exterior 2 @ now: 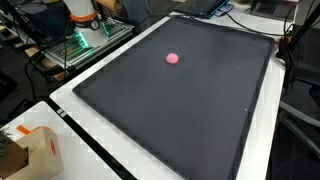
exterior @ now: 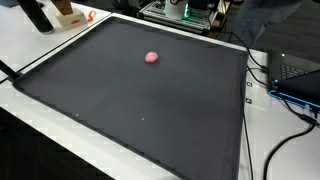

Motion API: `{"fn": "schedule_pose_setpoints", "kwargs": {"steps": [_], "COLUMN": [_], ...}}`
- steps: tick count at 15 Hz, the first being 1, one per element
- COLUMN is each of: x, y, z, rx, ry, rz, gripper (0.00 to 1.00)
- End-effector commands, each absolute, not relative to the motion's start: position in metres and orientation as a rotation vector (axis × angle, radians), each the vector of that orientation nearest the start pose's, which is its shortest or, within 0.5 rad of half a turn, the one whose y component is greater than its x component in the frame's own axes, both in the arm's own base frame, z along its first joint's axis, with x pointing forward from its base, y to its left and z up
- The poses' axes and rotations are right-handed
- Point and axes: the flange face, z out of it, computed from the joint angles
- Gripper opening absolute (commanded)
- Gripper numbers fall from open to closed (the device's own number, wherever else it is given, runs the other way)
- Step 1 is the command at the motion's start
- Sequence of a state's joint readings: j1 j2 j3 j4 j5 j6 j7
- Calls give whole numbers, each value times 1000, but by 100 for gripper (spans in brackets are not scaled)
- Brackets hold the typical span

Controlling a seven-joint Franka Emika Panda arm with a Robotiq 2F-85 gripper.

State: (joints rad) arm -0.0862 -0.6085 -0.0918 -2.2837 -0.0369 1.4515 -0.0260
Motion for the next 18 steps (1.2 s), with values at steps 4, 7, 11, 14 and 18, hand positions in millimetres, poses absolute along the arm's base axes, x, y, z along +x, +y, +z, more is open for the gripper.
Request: {"fn": "schedule_pose_setpoints", "kwargs": {"steps": [4,7,11,14,18], "x": [332,334,335,335,335], "y": [-72,-70,-70,-71,-71], "z": [557,557,555,555,555], "rx": [-3067,-3076,-3075,-3075,-3074], "ry": [190,200,200,200,200], "rz": [349,348,354,356,358], "gripper": [24,49,49,49,49]}}
